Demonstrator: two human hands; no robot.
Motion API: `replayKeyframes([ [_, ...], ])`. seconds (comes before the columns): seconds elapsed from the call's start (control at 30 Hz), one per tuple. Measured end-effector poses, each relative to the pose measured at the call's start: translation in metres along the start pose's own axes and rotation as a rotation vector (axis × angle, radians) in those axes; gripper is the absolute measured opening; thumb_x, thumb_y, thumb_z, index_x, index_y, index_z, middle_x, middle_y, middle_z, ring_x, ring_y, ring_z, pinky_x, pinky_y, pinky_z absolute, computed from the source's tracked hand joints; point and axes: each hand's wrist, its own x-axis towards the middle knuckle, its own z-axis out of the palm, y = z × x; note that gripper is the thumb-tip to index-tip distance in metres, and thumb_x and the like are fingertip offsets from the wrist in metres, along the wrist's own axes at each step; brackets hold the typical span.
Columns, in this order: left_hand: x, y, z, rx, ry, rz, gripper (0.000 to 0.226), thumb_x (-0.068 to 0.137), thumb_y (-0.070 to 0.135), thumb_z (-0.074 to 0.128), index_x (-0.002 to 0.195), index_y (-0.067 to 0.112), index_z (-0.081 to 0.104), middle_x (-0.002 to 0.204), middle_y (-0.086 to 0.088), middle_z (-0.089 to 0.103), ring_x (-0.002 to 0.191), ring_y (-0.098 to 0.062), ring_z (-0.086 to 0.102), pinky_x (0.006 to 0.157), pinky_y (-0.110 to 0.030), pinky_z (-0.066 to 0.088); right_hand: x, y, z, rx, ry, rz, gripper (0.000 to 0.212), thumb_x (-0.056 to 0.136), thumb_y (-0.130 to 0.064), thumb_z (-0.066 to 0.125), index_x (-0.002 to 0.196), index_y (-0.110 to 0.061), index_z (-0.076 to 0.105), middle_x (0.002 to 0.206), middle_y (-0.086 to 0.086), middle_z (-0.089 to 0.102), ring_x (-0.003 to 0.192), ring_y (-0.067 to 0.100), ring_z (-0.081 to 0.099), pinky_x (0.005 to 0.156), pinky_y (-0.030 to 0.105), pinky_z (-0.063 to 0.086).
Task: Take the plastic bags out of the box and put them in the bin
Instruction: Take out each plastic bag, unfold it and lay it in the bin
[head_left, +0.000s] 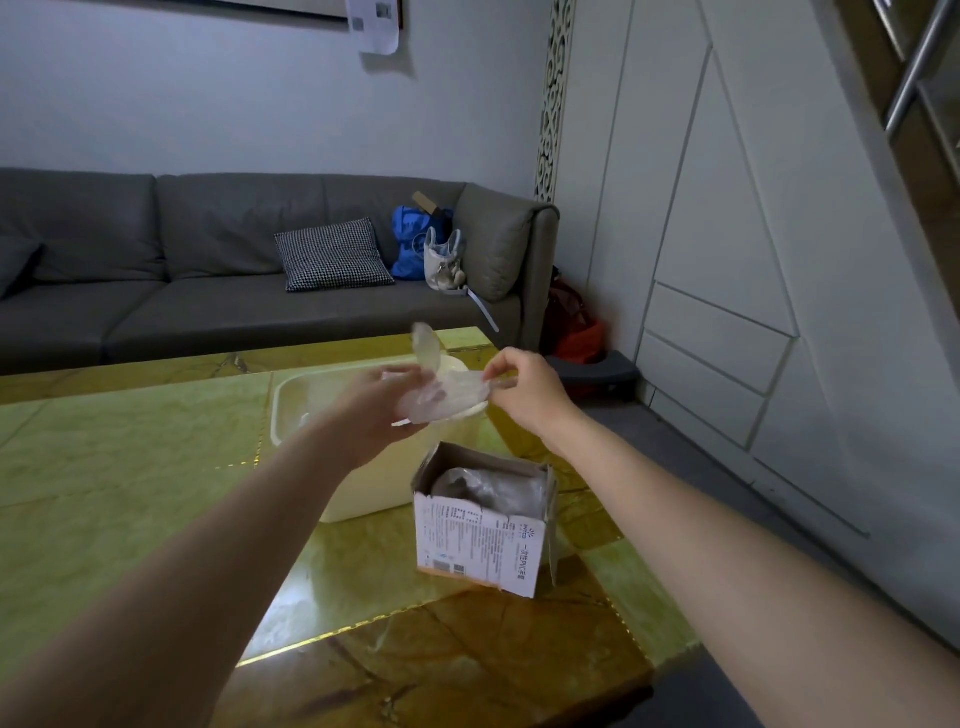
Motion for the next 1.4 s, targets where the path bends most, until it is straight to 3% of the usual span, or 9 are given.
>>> replayKeyframes([
  [0.23, 0.003, 0.006, -0.006, 0.174, 0.124, 0.12, 0.013, 0.091, 0.006, 0.052, 0.084, 0.014, 0.06, 0.095, -0.003, 0.059, 0.087, -0.014, 0.056, 0.075, -0.024, 0.047, 0.006, 0.008, -0.017, 0.03, -0.037, 0.047, 0.024, 0.081, 0.003, 0.065, 0.098, -0.014, 0.061, 0.11, 0.006, 0.06, 0.099, 0.024, 0.06, 0.078, 0.038, 0.052],
  [0.43, 0.005, 0.007, -0.021, 0.181, 0.117, 0.226, 0.009, 0.087, 0.008, 0.057, 0.092, 0.013, 0.063, 0.103, -0.005, 0.062, 0.085, -0.013, 0.059, 0.066, -0.019, 0.047, 0.008, 0.0, -0.018, 0.555, -0.474, 0.36, 0.016, 0.091, -0.021, 0.061, 0.105, -0.017, 0.054, 0.098, 0.01, 0.063, 0.079, 0.019, 0.062, 0.066, 0.027, 0.045],
  [0.67, 0.013, 0.017, -0.042, 0.233, 0.001, 0.087, 0.036, 0.089, 0.004, 0.054, 0.123, 0.015, 0.051, 0.098, -0.005, 0.06, 0.082, -0.015, 0.059, 0.064, -0.018, 0.055, 0.035, -0.02, 0.01, 0.533, -0.068, 0.213, 0.018, 0.088, 0.006, 0.057, 0.097, -0.01, 0.057, 0.076, 0.007, 0.065, 0.048, 0.005, 0.057, 0.045, 0.014, 0.046],
  [0.8, 0.029, 0.019, -0.075, 0.334, 0.181, 0.073, 0.027, 0.091, 0.013, 0.053, 0.117, 0.006, 0.057, 0.086, -0.004, 0.066, 0.063, -0.009, 0.052, 0.044, -0.012, 0.043, 0.065, -0.023, 0.016, 0.424, 0.23, 0.149, 0.023, 0.091, 0.008, 0.044, 0.093, -0.013, 0.053, 0.077, 0.006, 0.062, 0.044, 0.006, 0.05, 0.038, 0.015, 0.04],
  [0.97, 0.04, 0.018, -0.086, 0.134, 0.203, -0.075, 0.051, 0.085, 0.044, 0.056, 0.125, 0.014, 0.046, 0.109, -0.012, 0.059, 0.093, -0.024, 0.062, 0.071, -0.028, 0.051, 0.082, -0.017, 0.031, 0.549, 0.148, 0.219, 0.032, 0.089, 0.013, 0.037, 0.08, -0.008, 0.058, 0.075, 0.009, 0.06, 0.04, 0.005, 0.055, 0.042, 0.016, 0.045],
  [1.03, 0.044, 0.014, -0.08, 0.133, 0.084, -0.139, 0.07, 0.066, 0.056, 0.063, 0.124, 0.019, 0.048, 0.116, -0.013, 0.054, 0.101, -0.029, 0.062, 0.081, -0.033, 0.053, 0.079, -0.021, 0.038, 0.828, 0.02, 0.275, 0.027, 0.089, 0.017, 0.042, 0.103, 0.001, 0.059, 0.093, 0.016, 0.059, 0.05, 0.012, 0.063, 0.049, 0.017, 0.053],
  [1.13, 0.048, 0.01, -0.067, 0.181, 0.012, -0.081, 0.044, 0.079, 0.043, 0.064, 0.112, 0.016, 0.056, 0.11, -0.009, 0.06, 0.1, -0.024, 0.061, 0.087, -0.034, 0.051, 0.072, -0.023, 0.041, 1.011, -0.097, 0.274, 0.046, 0.088, 0.019, 0.043, 0.132, 0.004, 0.044, 0.125, 0.021, 0.043, 0.076, 0.025, 0.067, 0.069, 0.023, 0.057],
  [1.3, 0.063, 0.016, -0.067, 0.032, 0.28, 0.052, 0.038, 0.09, 0.008, 0.056, 0.124, -0.001, 0.042, 0.094, -0.011, 0.056, 0.075, -0.017, 0.06, 0.063, -0.026, 0.058, 0.068, -0.013, 0.04, 0.618, -0.233, 0.249, 0.032, 0.092, 0.013, 0.045, 0.121, 0.003, 0.053, 0.129, 0.016, 0.053, 0.098, 0.027, 0.065, 0.074, 0.022, 0.055],
  [1.4, 0.072, 0.013, -0.084, 0.448, 0.483, 0.075, 0.043, 0.087, 0.008, 0.061, 0.124, 0.006, 0.04, 0.102, -0.016, 0.057, 0.075, -0.023, 0.06, 0.066, -0.035, 0.057, 0.067, -0.009, 0.05, 0.14, -0.352, 0.178, 0.042, 0.095, -0.013, 0.054, 0.134, -0.002, 0.046, 0.13, 0.012, 0.055, 0.102, 0.021, 0.061, 0.074, 0.023, 0.05],
])
